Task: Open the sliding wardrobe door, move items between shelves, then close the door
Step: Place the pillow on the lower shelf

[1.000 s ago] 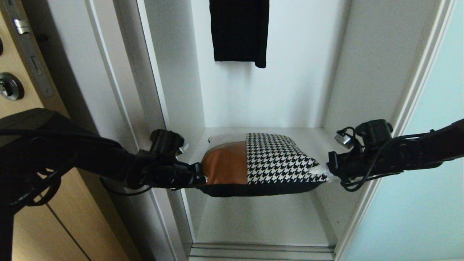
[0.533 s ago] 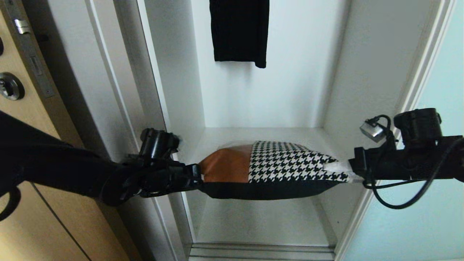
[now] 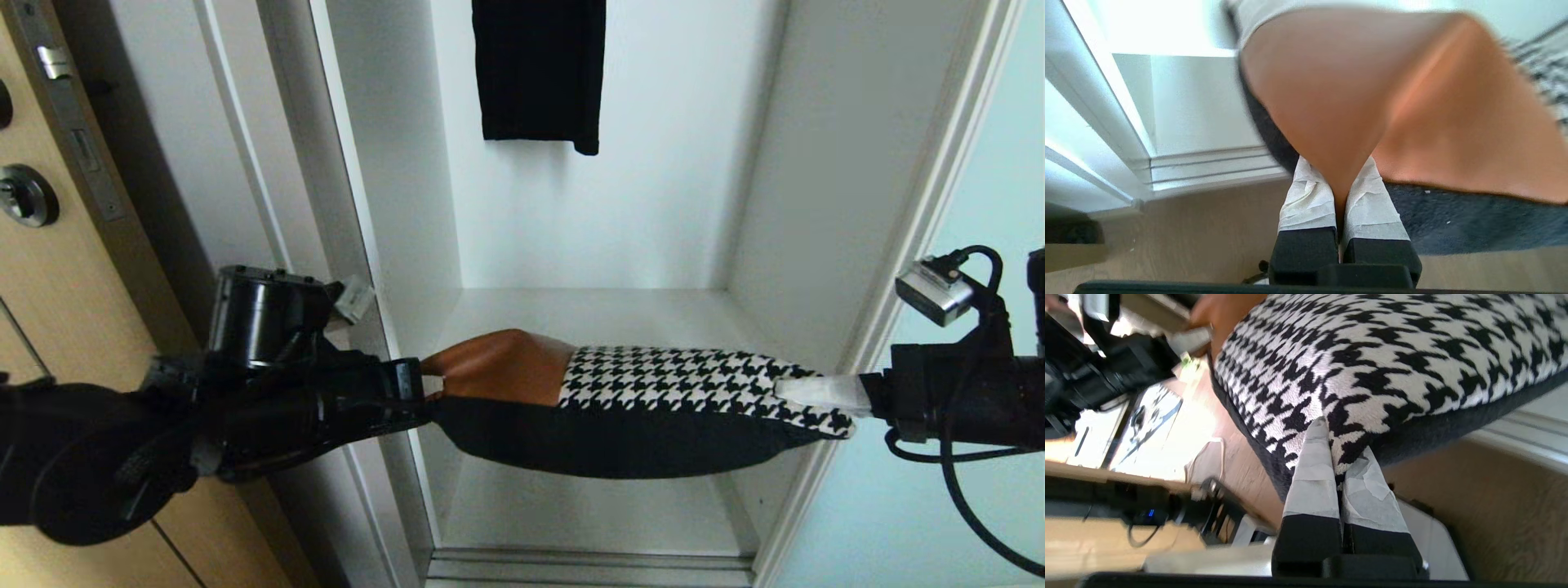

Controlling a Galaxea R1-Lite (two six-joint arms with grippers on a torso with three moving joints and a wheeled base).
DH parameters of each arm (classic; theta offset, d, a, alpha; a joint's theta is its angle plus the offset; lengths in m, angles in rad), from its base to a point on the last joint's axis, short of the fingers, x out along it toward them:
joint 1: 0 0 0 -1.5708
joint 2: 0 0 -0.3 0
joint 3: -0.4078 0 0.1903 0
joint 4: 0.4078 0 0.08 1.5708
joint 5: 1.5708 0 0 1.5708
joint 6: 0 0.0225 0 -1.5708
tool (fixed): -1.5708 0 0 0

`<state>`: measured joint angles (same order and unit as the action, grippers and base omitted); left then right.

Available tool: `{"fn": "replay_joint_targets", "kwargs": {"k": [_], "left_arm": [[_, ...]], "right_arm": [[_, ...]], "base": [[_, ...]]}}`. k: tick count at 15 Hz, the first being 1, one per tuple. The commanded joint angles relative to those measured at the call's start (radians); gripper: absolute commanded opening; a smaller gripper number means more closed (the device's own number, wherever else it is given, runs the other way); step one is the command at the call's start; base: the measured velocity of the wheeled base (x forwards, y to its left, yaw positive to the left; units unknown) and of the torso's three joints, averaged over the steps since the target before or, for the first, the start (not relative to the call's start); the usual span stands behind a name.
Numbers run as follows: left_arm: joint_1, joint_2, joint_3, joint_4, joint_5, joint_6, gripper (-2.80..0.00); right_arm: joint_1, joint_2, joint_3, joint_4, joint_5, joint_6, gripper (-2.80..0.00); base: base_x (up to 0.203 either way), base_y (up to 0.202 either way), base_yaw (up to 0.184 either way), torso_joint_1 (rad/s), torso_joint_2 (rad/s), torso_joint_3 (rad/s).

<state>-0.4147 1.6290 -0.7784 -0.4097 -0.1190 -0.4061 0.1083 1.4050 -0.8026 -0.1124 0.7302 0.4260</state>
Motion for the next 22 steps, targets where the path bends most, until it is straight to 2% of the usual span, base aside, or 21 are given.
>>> {"fn": "replay_joint_targets", "kwargs": {"k": [1,6,10,14,17,22], "left_arm": [[-0.057,-0.117,0.039,0.011,-0.003,-0.004,-2.8],[-0.157,-0.196,0.08,0.04,-0.004,-0.005,-2.8],[-0.207,-0.255,0.149,0.031,-0.008,-0.007,-2.8],[-0.226,-0.32,0.179,0.041,-0.008,-0.008,-2.8],[-0.228,-0.31,0.203,0.037,-0.007,-0.008,-2.8],[-0.228,-0.287,0.209,0.028,-0.007,-0.008,-2.8]], "right_arm": [[0.034,-0.084,0.032,0.009,0.004,0.003,-2.8],[0.071,-0.244,0.066,0.141,0.003,0.001,-2.8],[0.073,-0.276,0.133,0.143,0.006,-0.001,-2.8],[0.077,-0.273,0.154,0.14,0.014,0.001,-2.8],[0.083,-0.244,0.168,0.137,0.02,0.002,-2.8],[0.096,-0.271,0.177,0.137,0.028,0.003,-2.8]], "base": [[0.0,0.0,0.0,0.0,0.0,0.0],[0.0,0.0,0.0,0.0,0.0,0.0],[0.0,0.0,0.0,0.0,0.0,0.0],[0.0,0.0,0.0,0.0,0.0,0.0],[0.0,0.0,0.0,0.0,0.0,0.0],[-0.167,0.0,0.0,0.004,0.0,0.002]]}}
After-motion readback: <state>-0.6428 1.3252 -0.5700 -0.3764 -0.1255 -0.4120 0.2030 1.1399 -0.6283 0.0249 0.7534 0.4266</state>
